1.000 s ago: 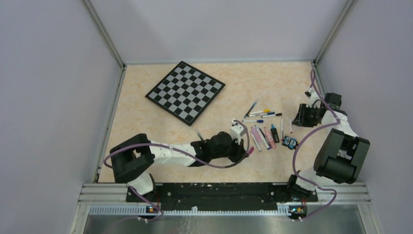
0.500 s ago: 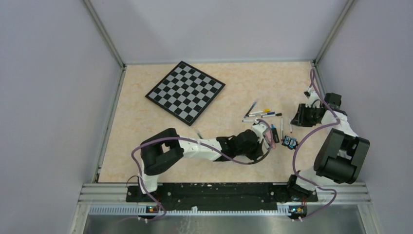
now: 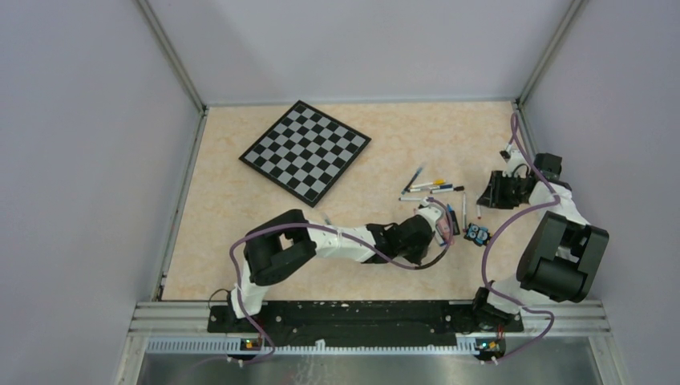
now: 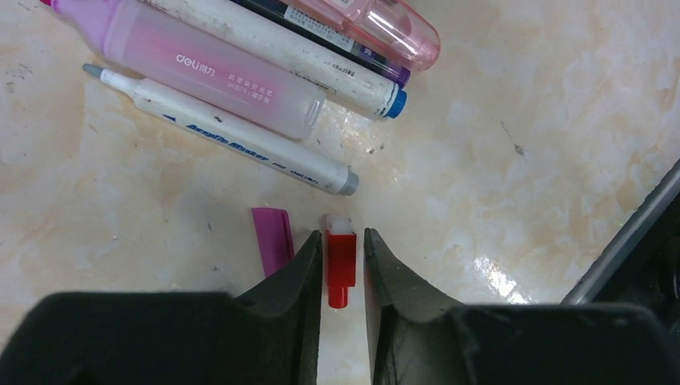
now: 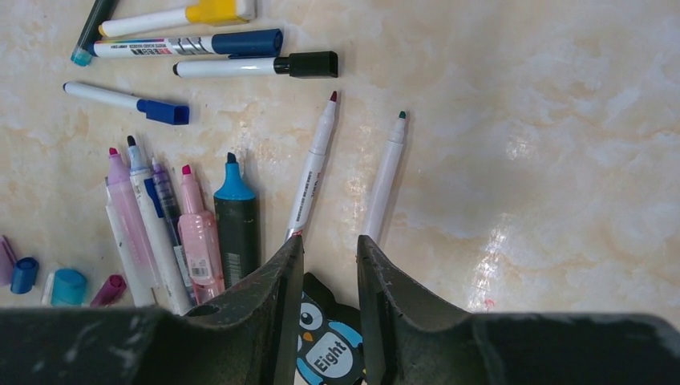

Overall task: Open the pen caps
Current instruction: Place the pen cap at the center of the board, then pick up the pen from the center of the board.

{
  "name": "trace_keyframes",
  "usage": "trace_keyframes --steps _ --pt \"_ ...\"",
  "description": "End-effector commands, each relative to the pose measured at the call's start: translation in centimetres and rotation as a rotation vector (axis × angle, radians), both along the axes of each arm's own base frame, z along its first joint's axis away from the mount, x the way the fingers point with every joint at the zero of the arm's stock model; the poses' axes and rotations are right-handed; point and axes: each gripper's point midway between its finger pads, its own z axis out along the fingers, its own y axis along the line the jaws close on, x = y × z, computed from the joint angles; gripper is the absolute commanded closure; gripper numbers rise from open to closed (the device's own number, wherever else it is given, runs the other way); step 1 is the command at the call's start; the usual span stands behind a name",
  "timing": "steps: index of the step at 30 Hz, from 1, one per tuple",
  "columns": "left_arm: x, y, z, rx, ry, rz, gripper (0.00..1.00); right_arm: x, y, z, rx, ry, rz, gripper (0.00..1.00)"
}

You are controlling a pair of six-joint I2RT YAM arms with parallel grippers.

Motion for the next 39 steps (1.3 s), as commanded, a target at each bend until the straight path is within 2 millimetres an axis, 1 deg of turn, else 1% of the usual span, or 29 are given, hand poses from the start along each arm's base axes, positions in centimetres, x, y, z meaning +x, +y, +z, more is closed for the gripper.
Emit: trace_keyframes --steps 1,3,5,8,11,14,16,17,19,20,21,23,24,25,27,32,35,37,39 --pt "0.8 -1.0 2.8 -0.056 -0.058 0.009 0.71 0.6 -0.2 1.5 -0.009 -0.060 0.019 0.70" --pt "0.8 -1.0 4.0 -0.096 -0.075 0.008 0.66 0.6 -0.1 1.6 -0.008 -0.063 0.020 0.70" --pt "0.8 -0.8 5.0 -0.120 -0.089 0.005 0.66 0.6 0.0 1.8 -0.009 -0.068 0.025 0.70" --pt "0.7 -0.4 7.3 -0.178 -0.127 0.001 0.66 0.5 0.2 2.2 -0.007 -0.086 0.044 0.70" --pt "0.8 1.0 9.9 -0.234 -0.183 0.011 0.66 0.4 1.0 3.8 0.004 -0.147 0.094 0.70" --pt "1.3 3.6 12.1 -0.265 -0.253 0.066 0.65 -0.2 2.9 6.2 0.039 -0.260 0.195 0.70" --pt "1.7 6.4 12.8 -0.265 -0.293 0.130 0.65 -0.8 4.3 8.4 0.055 -0.355 0.263 0.70" --pt "2.0 7.8 13.0 -0.261 -0.318 0.162 0.61 -1.2 5.0 9.3 0.058 -0.399 0.294 0.70" --pt "2.5 10.6 13.1 -0.257 -0.371 0.228 0.45 -1.8 5.9 10.7 0.068 -0.473 0.326 0.70" --pt "2.9 12.0 13.3 -0.265 -0.390 0.273 0.34 -1.9 6.4 11.3 0.073 -0.517 0.341 0.70" --pt "3.5 13.9 13.2 -0.261 -0.407 0.338 0.22 -2.4 7.2 11.8 0.094 -0.558 0.365 0.70" --pt "4.0 16.5 13.2 -0.291 -0.396 0.413 0.04 -3.3 8.4 12.4 0.128 -0.620 0.401 0.58" --pt "4.1 17.6 13.2 -0.312 -0.381 0.438 0.02 -3.8 8.9 12.6 0.146 -0.643 0.418 0.54" --pt "4.2 18.5 13.2 -0.341 -0.360 0.451 0.01 -4.2 9.4 12.6 0.163 -0.659 0.431 0.50" --pt "4.5 20.1 12.7 -0.388 -0.298 0.475 0.01 -4.6 9.8 12.9 0.170 -0.678 0.449 0.46" --pt "5.2 23.6 10.4 -0.458 -0.143 0.579 0.01 -4.3 9.2 12.0 0.156 -0.635 0.425 0.45" --pt "5.5 24.7 8.8 -0.420 -0.088 0.645 0.01 -4.2 9.1 11.5 0.170 -0.606 0.414 0.45" --pt "5.7 25.4 7.3 -0.350 -0.041 0.702 0.01 -4.1 9.0 11.4 0.168 -0.602 0.412 0.45" --pt "6.2 25.9 6.0 -0.280 0.022 0.801 0.01 -4.1 9.0 11.3 0.165 -0.601 0.410 0.45"
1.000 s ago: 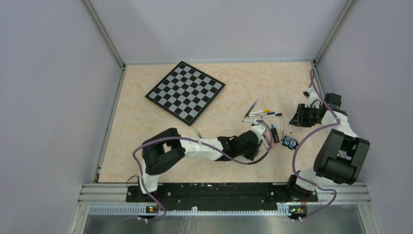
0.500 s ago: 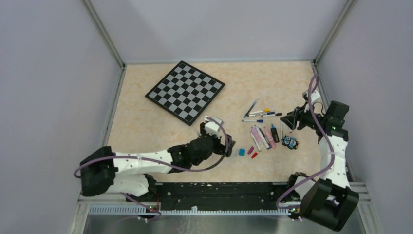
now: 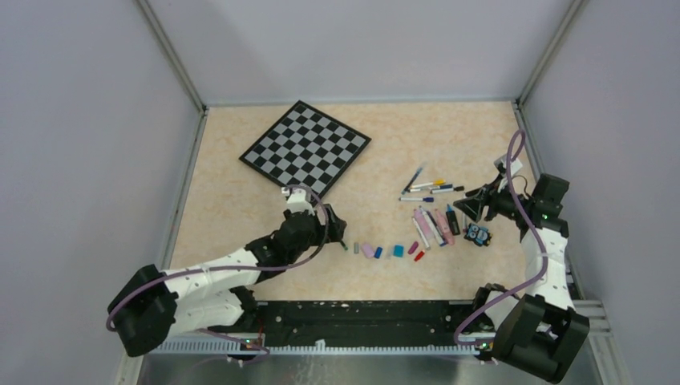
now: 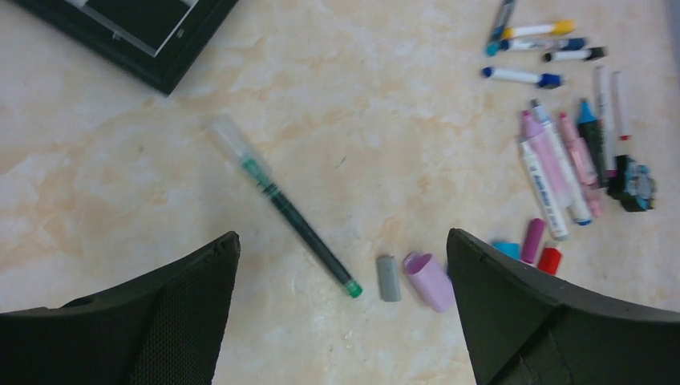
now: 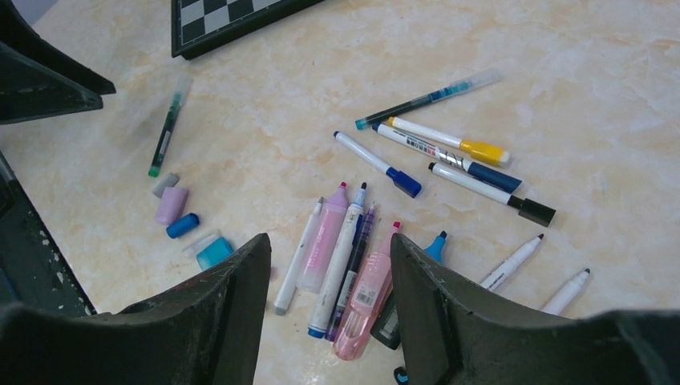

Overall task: Open the pen caps
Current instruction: Pick up the pen from the center of the board.

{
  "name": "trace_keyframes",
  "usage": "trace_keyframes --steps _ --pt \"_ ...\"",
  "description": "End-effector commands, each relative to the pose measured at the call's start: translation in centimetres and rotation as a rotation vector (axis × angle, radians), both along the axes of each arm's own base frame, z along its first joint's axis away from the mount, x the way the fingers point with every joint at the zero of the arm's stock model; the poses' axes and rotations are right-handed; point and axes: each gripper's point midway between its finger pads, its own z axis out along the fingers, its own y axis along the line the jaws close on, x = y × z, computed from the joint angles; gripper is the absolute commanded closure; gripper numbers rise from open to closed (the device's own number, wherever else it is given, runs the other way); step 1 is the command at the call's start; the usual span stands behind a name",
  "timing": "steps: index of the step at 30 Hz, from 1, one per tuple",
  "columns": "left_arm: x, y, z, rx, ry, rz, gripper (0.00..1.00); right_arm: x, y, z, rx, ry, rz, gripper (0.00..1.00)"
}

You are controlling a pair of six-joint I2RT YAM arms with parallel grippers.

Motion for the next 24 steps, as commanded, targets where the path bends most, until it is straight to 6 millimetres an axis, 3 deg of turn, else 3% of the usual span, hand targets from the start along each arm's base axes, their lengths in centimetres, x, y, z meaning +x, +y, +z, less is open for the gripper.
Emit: trace_keyframes --steps 1,6,9,19,24 --pt "0.2 0.7 -2.8 0.058 0.219 0.138 0.01 0.6 -0.4 1.2 -0.021 -0.061 0.009 0.45" --pt "0.7 2.2 -5.8 0.270 0.423 0.323 0.04 0.6 -0.4 1.0 -0.022 -0.058 0.005 0.45" --pt "1.1 2.5 -6.6 0.360 0.489 0.397 0.17 0.6 -0.5 0.9 -0.024 -0.056 0.001 0.45" --pt "1.7 0.7 -7.4 0.358 0.530 0.380 0.53 0.7 -0.6 0.8 -0.028 -0.054 -0.004 0.45" --pt "1.8 0.2 -7.4 0.345 0.532 0.360 0.56 0.7 -0.5 0.8 -0.026 -0.053 -0.002 0.45"
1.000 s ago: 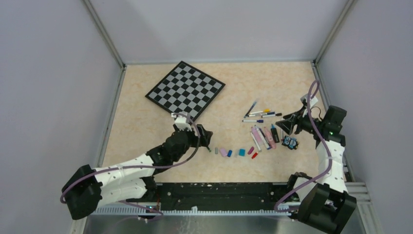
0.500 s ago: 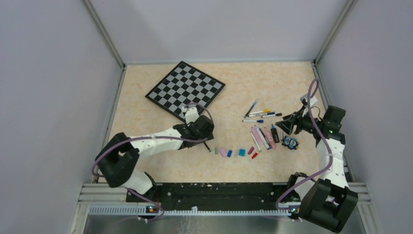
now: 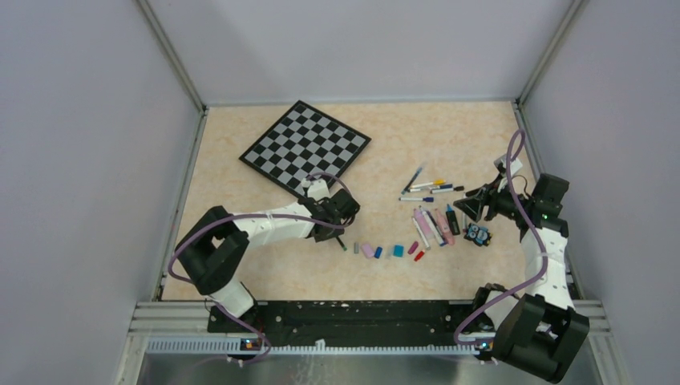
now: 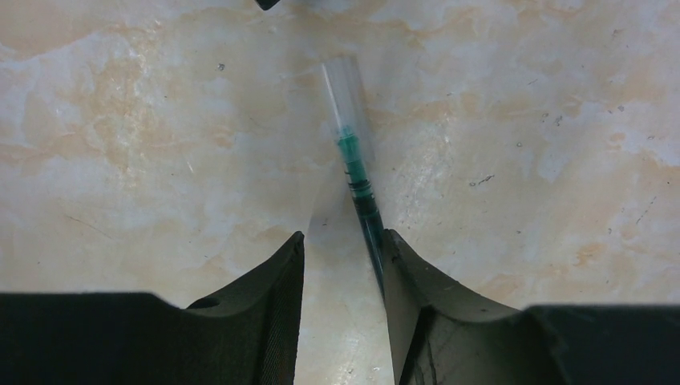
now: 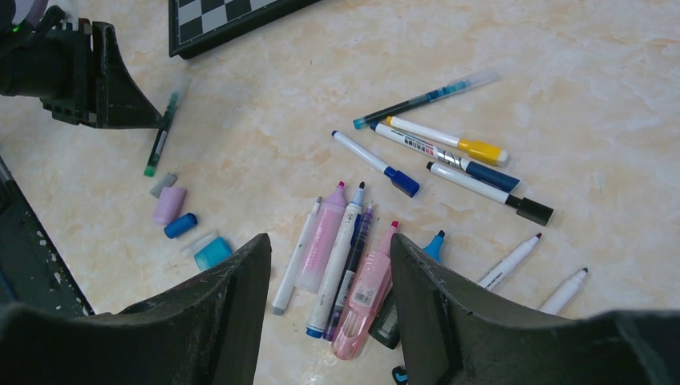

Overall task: Open the pen caps
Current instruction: Pick up the pen from the center of the board.

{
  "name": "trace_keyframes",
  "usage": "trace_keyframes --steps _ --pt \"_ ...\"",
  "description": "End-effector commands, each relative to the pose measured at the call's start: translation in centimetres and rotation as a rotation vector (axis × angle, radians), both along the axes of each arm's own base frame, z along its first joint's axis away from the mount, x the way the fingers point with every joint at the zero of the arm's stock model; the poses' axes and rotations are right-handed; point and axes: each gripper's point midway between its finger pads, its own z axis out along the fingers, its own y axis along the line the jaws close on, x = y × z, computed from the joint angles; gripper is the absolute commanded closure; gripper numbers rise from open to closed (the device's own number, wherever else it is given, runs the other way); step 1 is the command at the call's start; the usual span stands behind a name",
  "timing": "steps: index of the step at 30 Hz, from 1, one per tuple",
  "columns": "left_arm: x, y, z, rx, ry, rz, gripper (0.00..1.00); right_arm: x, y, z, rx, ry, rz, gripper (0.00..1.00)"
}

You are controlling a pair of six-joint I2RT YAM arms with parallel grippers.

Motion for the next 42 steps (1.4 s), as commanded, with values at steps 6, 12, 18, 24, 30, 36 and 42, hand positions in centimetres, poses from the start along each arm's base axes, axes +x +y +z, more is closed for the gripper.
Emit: trace_keyframes --steps 6,12,18,24,30,36,42 --pt "0.6 -1.1 0.4 -0.001 0.028 -0.004 0.58 0.6 -0.5 1.0 -0.025 -0.057 0.000 0.45" --pt "0.2 -0.8 -0.7 0.036 0.082 0.007 0.70 0.6 -0.5 0.9 -0.026 -0.057 0.001 0.45" --pt "-0.1 -0.7 -1.6 0.045 0.114 0.010 0.79 0.6 -0.5 0.9 -0.026 -0.056 0.001 0.45" --pt "-0.4 -0.5 -2.3 0.043 0.140 0.008 0.82 0.6 -0.4 1.0 -0.025 -0.056 0.003 0.45" --pt "0.5 -0.8 -0.9 0.022 0.081 -0.042 0.96 0.4 -0.3 0.9 -0.015 -0.053 0.011 0.45" --pt "1.9 -0.1 2.2 0.040 -0.047 -0.096 1.00 0.3 -0.1 0.9 -0.001 -0.044 0.021 0.45" --pt "2.8 -1.7 6.2 -0.045 -0.169 -0.212 1.00 -0.2 1.4 0.6 0.050 -0.016 0.083 0.45"
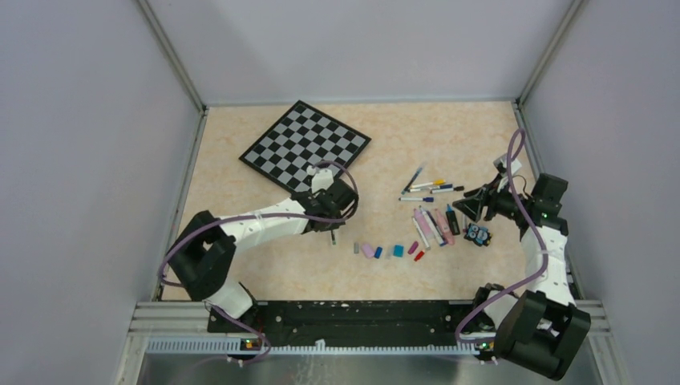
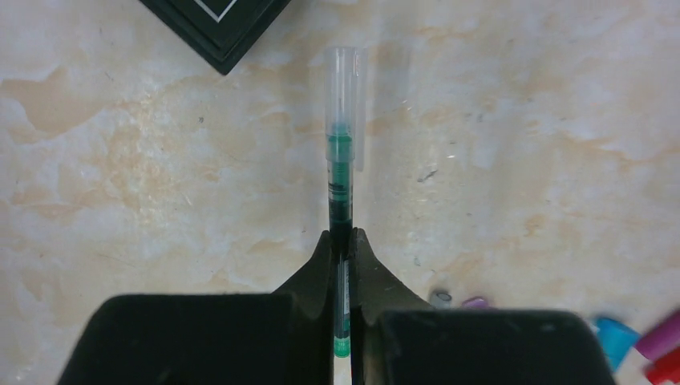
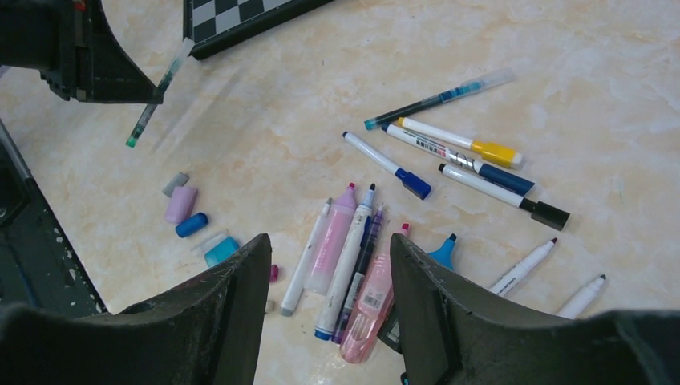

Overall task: Open the pen caps
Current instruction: Pick up the pen from the center of the board, then open the pen cap from the pen.

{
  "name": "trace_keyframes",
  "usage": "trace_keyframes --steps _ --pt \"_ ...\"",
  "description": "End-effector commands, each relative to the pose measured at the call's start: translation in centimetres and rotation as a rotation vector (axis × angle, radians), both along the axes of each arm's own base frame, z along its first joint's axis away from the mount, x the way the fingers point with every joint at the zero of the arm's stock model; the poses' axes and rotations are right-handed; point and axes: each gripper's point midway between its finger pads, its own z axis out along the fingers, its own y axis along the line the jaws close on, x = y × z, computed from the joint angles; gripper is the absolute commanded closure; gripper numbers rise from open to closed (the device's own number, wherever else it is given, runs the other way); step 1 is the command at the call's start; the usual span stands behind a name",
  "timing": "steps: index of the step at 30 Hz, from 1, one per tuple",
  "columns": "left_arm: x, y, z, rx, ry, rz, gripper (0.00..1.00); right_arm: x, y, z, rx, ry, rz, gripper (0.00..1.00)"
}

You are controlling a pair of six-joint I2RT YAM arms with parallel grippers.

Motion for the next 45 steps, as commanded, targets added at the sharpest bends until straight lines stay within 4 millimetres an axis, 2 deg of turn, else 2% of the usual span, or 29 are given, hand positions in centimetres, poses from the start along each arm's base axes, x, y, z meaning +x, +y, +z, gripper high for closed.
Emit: trace_keyframes --steps 1,6,10,12,16,19,26,30,33,35,36,39,40,43,45 --pt "1.7 -1.7 4.6 -0.114 -0.163 -0.109 1.00 -0.3 1.7 0.5 0.037 -0.017 0.086 0.45" --pt "1.5 -5.8 8.7 -0.366 -0.333 -0.314 1.00 -1.3 5.3 0.4 0.104 0.023 0.224 0.45" --pt "-0.8 -10.2 14.5 -0.694 -0.586 -0.597 1.00 -3.4 9.1 0.8 0.190 0.045 0.407 0.45" --pt "-1.7 -11.6 17.3 -0.825 -0.688 -0.676 1.00 -4.2 10.4 1.0 0.218 0.043 0.479 0.45" --pt "-1.9 -13.5 19.4 -0.940 -0.772 -0.711 1.00 -5.5 12.0 1.5 0.252 0.050 0.564 0.44" --pt "-2.3 -14.9 21.0 -1.035 -0.843 -0.715 1.00 -5.4 12.9 1.7 0.271 0.086 0.555 0.43" --pt "-3.6 -18.2 22.0 -1.080 -0.922 -0.706 1.00 -5.3 13.4 2.6 0.327 0.122 0.525 0.42" --pt "-3.7 -19.0 22.1 -1.088 -0.936 -0.682 1.00 -5.2 13.7 2.5 0.327 0.132 0.525 0.42" --pt "-3.8 -19.3 22.0 -1.096 -0.940 -0.677 1.00 -5.1 13.8 2.3 0.328 0.151 0.515 0.46" --pt "-3.9 -19.5 21.9 -1.101 -0.941 -0.676 1.00 -5.2 14.0 2.3 0.332 0.163 0.515 0.53" --pt "-3.9 -19.6 21.8 -1.103 -0.941 -0.677 1.00 -5.3 14.1 2.3 0.334 0.166 0.521 0.60" --pt "-4.0 -20.0 21.7 -1.105 -0.939 -0.683 1.00 -5.5 14.3 2.5 0.340 0.168 0.539 0.95" --pt "-4.1 -20.2 21.6 -1.108 -0.937 -0.688 0.99 -5.7 14.4 2.6 0.340 0.164 0.555 1.00" --pt "-4.4 -20.0 21.7 -1.115 -0.967 -0.701 0.78 -6.3 14.4 2.7 0.315 0.136 0.610 1.00" --pt "-4.6 -19.0 21.9 -1.127 -0.996 -0.702 0.55 -6.2 14.3 2.7 0.276 0.111 0.628 1.00"
